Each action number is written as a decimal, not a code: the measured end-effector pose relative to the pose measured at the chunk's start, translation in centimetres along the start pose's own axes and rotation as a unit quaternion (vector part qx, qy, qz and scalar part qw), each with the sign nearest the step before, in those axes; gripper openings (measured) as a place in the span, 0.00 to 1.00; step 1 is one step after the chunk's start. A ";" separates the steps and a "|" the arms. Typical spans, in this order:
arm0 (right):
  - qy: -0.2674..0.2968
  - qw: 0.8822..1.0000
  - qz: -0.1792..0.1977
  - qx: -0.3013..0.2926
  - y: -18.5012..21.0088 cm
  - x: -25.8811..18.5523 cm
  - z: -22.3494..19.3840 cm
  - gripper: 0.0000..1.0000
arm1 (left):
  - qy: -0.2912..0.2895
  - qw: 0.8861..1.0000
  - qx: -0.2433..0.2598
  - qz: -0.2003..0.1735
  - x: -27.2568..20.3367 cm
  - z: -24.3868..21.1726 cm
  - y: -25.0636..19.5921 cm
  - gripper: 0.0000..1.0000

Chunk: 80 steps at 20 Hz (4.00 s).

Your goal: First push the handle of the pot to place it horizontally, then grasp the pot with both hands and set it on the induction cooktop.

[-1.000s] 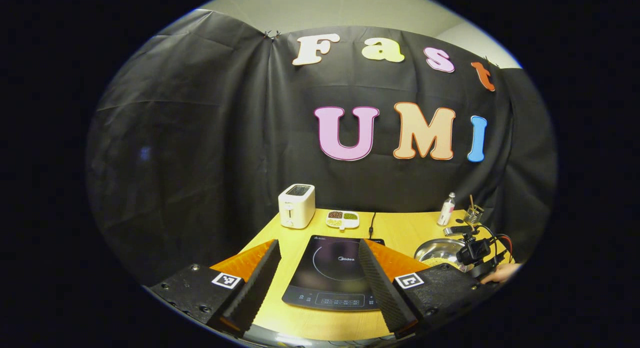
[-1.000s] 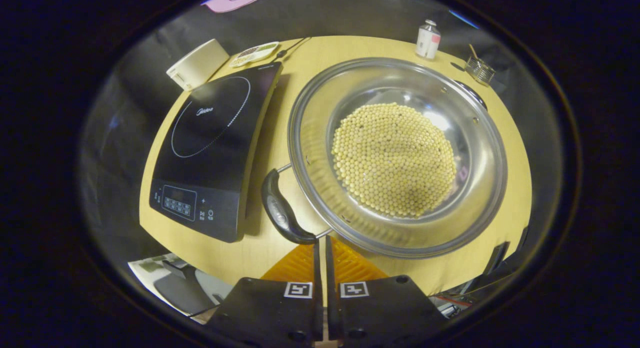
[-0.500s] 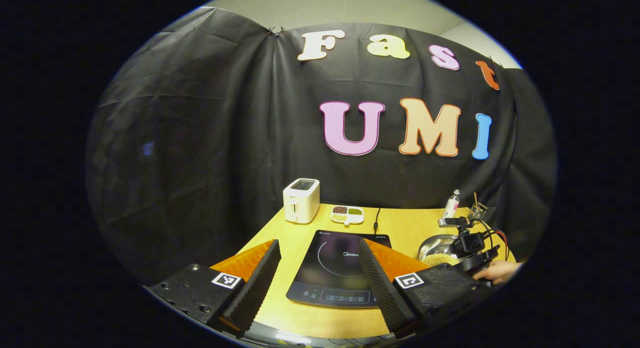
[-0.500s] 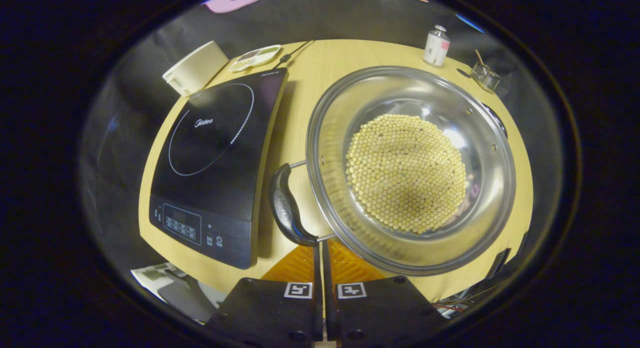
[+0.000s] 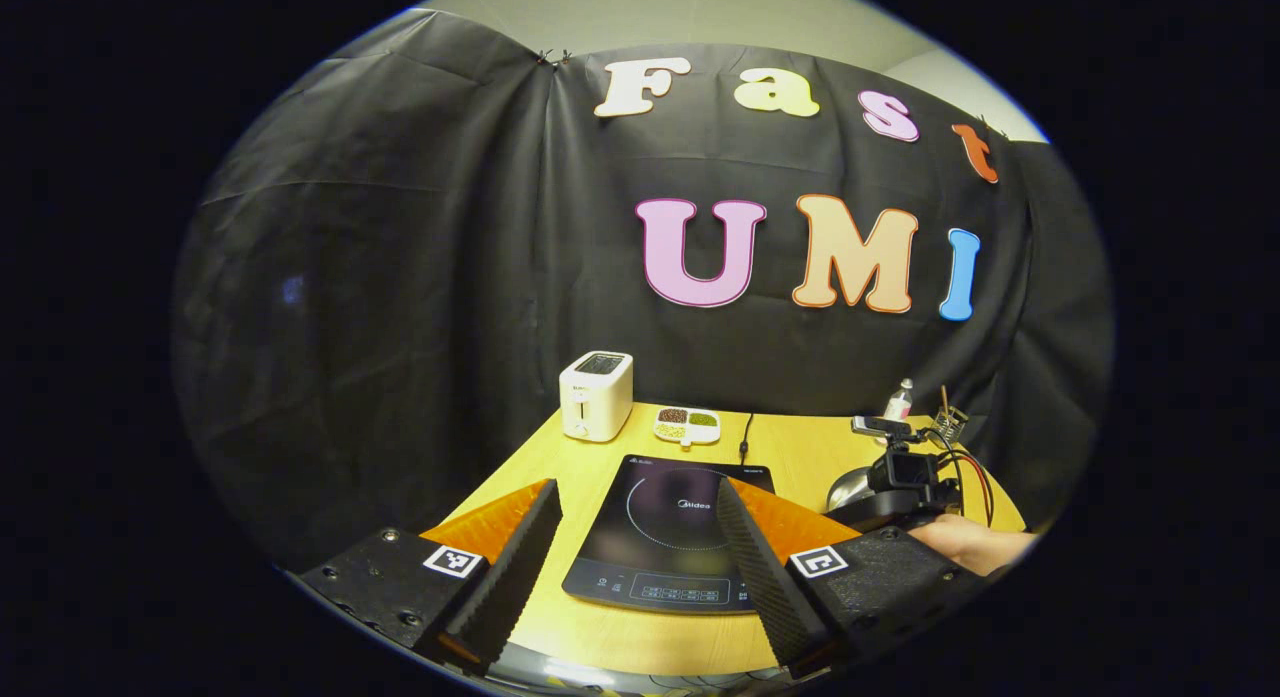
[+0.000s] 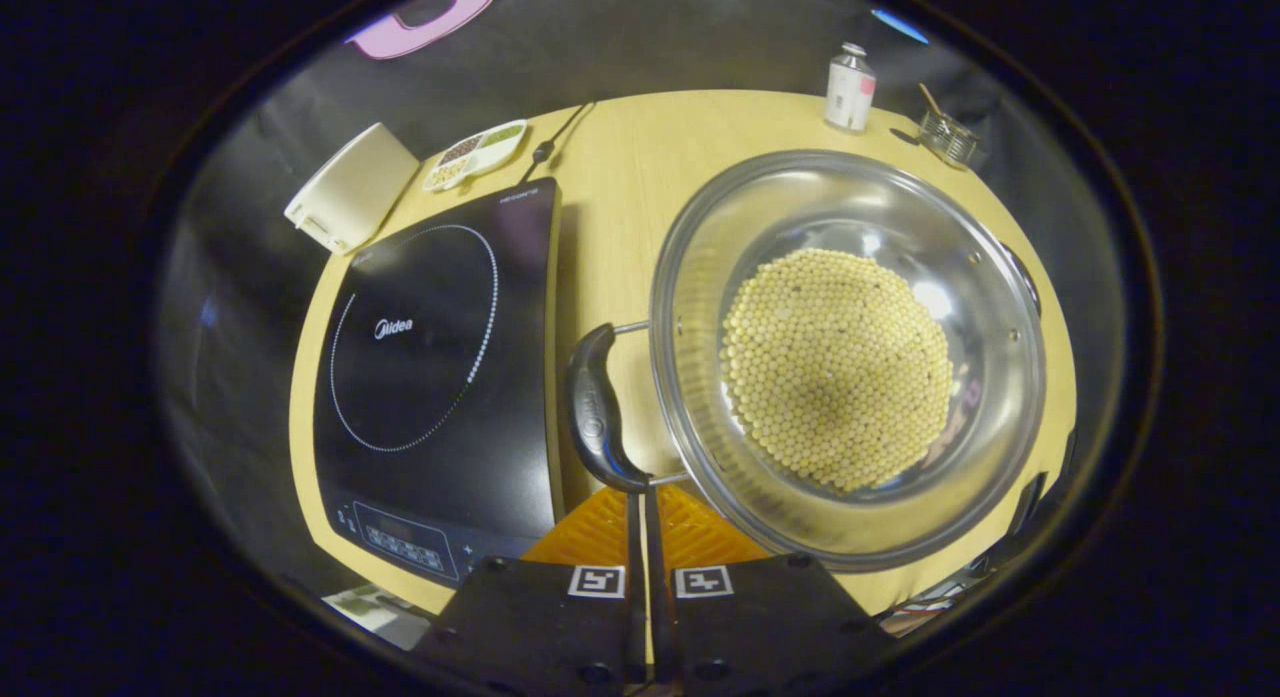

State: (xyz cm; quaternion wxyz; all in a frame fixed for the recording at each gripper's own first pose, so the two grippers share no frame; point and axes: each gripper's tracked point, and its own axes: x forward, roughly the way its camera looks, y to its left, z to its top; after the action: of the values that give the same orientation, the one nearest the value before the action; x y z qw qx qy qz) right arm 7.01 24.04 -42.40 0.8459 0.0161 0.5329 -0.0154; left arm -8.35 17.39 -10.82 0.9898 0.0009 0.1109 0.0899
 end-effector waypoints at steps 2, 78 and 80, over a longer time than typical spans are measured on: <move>-0.004 1.000 -0.002 -0.005 0.4 0.3 0.9 0.04 | 0.003 1.000 0.003 0.002 0.0 -0.2 0.3 0.96; 0.116 0.982 0.135 0.057 -27.9 4.6 6.9 0.54 | 0.502 0.853 -0.065 -0.130 20.2 -24.9 -25.7 0.63; 0.100 0.987 0.119 0.040 -28.2 4.7 7.0 0.53 | 0.510 0.849 -0.062 -0.122 19.8 -25.0 -25.5 0.61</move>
State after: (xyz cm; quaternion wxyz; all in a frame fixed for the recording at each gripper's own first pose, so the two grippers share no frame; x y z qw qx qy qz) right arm 14.17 -4.51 -43.93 0.7826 0.1151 0.6083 0.0658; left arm 9.65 -4.64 -40.12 0.7948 -0.1200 0.5937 -0.0376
